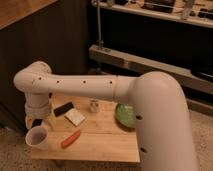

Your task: Pick up the ceramic cup

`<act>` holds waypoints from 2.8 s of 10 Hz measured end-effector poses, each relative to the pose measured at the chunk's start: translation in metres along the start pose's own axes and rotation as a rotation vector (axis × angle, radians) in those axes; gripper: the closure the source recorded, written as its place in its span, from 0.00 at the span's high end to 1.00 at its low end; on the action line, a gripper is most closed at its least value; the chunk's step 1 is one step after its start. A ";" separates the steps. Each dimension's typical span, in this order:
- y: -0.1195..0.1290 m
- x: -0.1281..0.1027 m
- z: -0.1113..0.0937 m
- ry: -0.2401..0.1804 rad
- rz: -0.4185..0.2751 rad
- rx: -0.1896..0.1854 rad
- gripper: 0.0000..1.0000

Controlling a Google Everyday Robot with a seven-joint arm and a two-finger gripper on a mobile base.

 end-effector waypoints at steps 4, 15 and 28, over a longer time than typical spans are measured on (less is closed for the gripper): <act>0.002 0.011 0.013 -0.007 -0.007 0.003 0.65; 0.002 0.021 0.048 -0.015 -0.005 0.012 0.65; 0.005 0.029 0.095 -0.016 -0.012 0.003 0.63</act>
